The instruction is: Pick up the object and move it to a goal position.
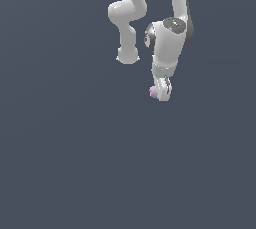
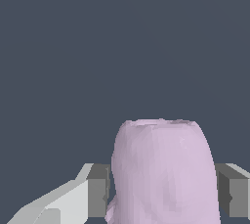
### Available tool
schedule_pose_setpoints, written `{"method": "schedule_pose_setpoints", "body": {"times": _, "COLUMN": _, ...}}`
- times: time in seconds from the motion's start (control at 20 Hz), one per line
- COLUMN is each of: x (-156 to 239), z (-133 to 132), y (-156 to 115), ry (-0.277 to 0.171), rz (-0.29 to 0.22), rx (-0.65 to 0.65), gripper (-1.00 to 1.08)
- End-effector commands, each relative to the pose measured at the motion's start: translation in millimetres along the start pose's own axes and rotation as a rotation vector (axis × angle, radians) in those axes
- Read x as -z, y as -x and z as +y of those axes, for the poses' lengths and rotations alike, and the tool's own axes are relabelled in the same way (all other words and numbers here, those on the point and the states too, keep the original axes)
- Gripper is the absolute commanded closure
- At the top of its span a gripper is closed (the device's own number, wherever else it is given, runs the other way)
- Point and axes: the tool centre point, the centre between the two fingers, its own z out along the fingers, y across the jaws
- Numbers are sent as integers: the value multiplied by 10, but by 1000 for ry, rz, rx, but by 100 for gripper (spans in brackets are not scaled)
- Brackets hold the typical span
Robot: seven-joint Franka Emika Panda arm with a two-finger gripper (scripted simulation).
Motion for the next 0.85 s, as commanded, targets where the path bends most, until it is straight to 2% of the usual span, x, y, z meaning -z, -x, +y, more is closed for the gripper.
{"method": "schedule_pose_setpoints", "body": {"times": 0.0, "x": 87, "z": 109, "y": 162, "ry": 0, "rz": 1, "rx": -1, "gripper": 108}}
{"method": "schedule_pose_setpoints", "body": {"times": 0.4, "x": 271, "z": 318, "y": 512, "ry": -1, "rz": 2, "rx": -2, "gripper": 108}}
{"method": "schedule_pose_setpoints", "body": {"times": 0.8, "x": 316, "z": 359, "y": 605, "ry": 0, "rz": 2, "rx": -2, "gripper": 108}}
